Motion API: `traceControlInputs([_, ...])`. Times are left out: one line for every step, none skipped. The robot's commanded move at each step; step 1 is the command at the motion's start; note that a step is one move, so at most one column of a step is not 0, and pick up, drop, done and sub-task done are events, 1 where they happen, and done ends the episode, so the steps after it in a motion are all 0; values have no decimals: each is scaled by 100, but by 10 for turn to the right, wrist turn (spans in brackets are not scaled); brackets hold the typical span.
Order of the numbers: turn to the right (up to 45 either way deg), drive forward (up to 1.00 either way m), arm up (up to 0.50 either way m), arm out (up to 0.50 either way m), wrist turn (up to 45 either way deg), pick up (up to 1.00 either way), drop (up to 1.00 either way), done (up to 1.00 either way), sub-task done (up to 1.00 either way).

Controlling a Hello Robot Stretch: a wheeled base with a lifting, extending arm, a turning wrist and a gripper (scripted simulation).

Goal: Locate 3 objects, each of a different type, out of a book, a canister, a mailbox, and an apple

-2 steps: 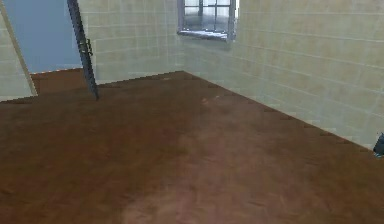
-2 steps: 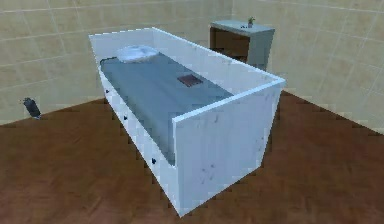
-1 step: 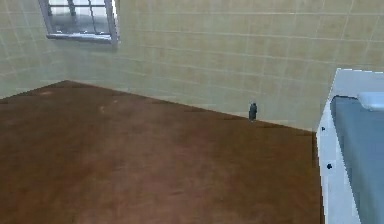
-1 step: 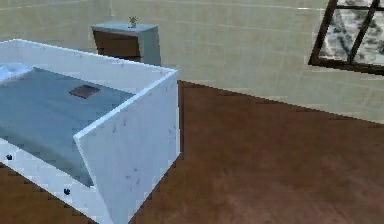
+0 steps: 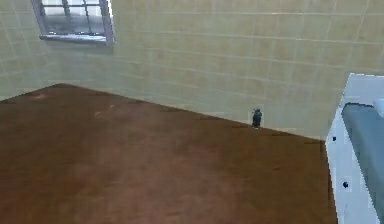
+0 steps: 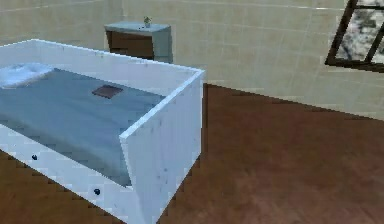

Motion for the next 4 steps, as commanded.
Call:
traceControlInputs([180,0,0,0,0,0,0,0,0])
traceControlInputs([0,30,0,0,0,0,0,0,0])
traceControlInputs([60,0,0,0,0,0,0,0,0])
traceControlInputs([0,40,0,0,0,0,0,0,0])
